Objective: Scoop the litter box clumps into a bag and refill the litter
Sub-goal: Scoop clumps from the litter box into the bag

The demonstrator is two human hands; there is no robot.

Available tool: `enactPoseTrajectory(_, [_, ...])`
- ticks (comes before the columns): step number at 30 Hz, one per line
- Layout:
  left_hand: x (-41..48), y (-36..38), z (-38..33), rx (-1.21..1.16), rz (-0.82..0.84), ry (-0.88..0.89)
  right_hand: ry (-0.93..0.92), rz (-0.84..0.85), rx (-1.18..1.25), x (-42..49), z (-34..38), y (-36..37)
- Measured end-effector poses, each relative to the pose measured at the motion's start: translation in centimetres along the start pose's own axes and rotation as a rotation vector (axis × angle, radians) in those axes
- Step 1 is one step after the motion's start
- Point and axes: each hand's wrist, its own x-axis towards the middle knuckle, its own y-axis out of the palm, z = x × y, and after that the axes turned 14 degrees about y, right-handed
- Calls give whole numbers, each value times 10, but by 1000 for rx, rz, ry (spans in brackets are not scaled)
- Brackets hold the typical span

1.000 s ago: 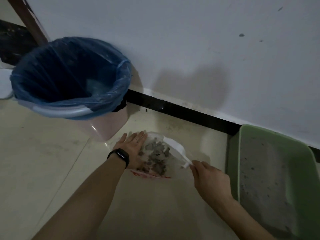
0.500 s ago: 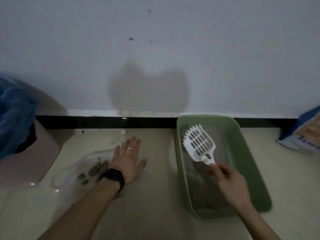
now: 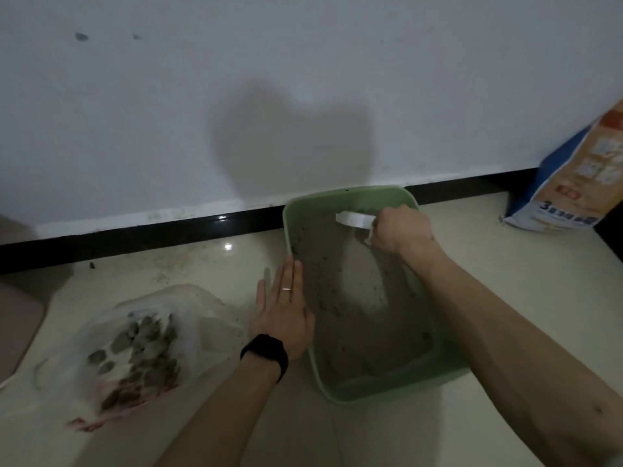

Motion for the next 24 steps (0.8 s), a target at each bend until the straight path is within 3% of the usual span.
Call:
enactPoseTrajectory(7, [1,5,-4,-18,-40,-24,-293,-2,-228,-94,-40,35])
enactPoseTrajectory(13, [-1,5,-2,-44,-65,-15,-199,-37,-316,-122,-81,15])
enactPoseTrajectory(15, [0,5,-3,-41,-69,-16,-164,-98,-239,-99,-67,-1])
enactPoseTrajectory(19, [-2,3,-2,-29,-61,-31,-159,-67,-48,-38,-8,-12])
enactPoseTrajectory(24, [-1,3,-5,-44,-52,-54,-253,-145,-69,-32,50,5])
